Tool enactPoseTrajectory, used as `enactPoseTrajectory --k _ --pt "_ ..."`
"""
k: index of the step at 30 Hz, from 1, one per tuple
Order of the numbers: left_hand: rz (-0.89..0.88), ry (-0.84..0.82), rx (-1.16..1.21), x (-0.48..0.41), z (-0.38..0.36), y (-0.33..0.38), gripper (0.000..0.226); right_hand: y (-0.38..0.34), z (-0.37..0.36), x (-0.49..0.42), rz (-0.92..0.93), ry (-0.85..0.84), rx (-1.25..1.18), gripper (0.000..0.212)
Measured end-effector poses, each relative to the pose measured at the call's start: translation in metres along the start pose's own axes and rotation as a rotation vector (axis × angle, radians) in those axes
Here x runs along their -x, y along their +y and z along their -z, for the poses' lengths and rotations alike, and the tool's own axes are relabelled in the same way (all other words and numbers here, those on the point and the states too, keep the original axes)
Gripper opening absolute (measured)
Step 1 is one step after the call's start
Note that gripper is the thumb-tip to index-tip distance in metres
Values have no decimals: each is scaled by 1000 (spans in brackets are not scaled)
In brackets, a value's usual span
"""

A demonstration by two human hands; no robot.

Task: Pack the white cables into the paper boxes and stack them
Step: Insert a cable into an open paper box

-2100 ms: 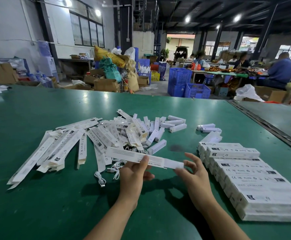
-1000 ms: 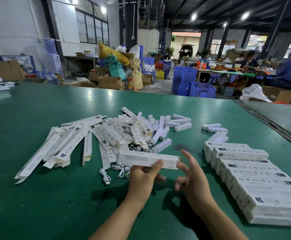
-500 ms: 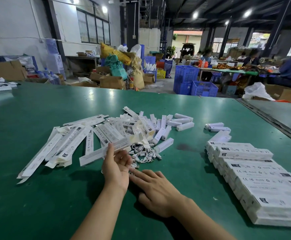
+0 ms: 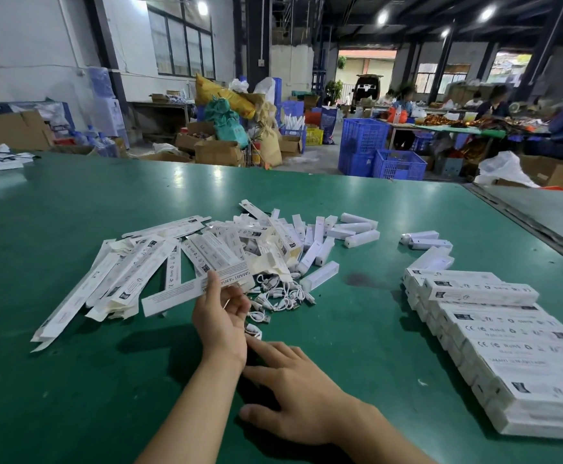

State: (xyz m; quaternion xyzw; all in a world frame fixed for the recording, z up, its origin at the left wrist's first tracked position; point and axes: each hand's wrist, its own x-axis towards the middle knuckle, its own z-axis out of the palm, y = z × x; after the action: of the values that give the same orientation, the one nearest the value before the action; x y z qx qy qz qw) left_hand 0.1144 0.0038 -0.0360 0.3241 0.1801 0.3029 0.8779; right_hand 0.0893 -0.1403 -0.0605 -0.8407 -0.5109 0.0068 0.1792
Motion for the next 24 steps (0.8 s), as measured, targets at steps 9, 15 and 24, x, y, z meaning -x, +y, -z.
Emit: enactPoseTrajectory --k 9,15,24 --pt "59 -45 -20 3 -2 -3 23 9 1 -1 -255 159 186 45" --pt "36 -113 -83 8 0 -7 17 42 17 16 -510 319 -27 34" --pt "12 -169 -269 10 2 -18 34 47 19 22 -705 321 64 50"
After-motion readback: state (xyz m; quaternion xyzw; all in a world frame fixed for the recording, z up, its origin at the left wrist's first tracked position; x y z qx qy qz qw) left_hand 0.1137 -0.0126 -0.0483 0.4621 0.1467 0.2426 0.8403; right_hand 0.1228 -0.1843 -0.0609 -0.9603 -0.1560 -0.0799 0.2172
